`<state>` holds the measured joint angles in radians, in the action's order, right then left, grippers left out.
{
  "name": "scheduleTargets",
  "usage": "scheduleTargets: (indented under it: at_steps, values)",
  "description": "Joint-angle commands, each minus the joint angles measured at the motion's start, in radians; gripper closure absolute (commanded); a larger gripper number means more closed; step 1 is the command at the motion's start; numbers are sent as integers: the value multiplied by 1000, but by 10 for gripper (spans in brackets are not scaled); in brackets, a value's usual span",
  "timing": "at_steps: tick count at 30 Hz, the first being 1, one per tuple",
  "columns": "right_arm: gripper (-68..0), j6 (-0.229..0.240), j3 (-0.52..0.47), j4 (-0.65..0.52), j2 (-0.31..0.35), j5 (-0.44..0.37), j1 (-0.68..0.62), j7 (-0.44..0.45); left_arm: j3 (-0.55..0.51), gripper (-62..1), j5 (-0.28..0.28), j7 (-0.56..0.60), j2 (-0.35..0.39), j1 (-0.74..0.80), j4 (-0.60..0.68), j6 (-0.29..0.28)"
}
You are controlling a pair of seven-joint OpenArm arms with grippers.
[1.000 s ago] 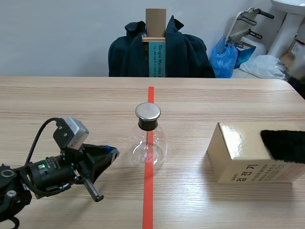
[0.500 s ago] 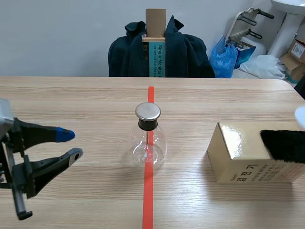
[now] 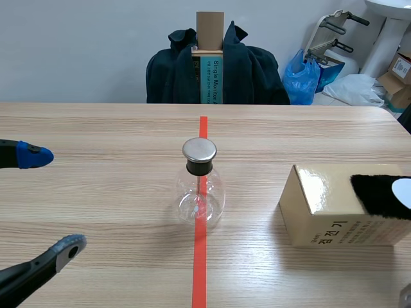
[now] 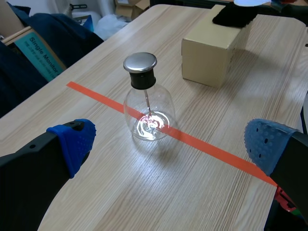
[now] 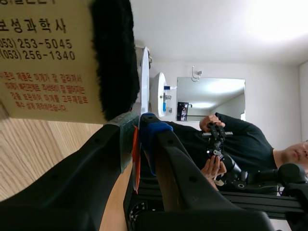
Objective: Do the electroscope experiment.
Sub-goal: 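Rub the plate on the fur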
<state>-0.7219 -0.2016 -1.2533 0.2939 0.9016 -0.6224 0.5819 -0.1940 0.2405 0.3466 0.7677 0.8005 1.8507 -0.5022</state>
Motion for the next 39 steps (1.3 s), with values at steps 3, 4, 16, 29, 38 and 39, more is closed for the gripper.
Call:
scheduleTargets:
  at_steps: [3,4,16,29,38,39]
  values:
    - [-8,-61,-7,16,13,18,39,17,8,-623,11,-6,-2,-19,-1,-3]
    - [-8,-61,-7,23,13,30,45,19,8,-623,15,-7,-2,-19,-1,-3]
    - [-8,-11,-7,32,-26,156,55,87,8,-623,42,-7,-3,-19,-1,-3]
    - [-8,-26,-4,32,-51,224,55,-25,8,-623,41,-7,-3,-20,-1,-3]
    - [-8,-31,-11,32,-60,266,58,28,8,-623,41,-7,-3,-20,-1,-3]
    - [-8,-37,-12,32,-62,265,58,-17,8,-623,41,-7,-3,-20,-1,-3]
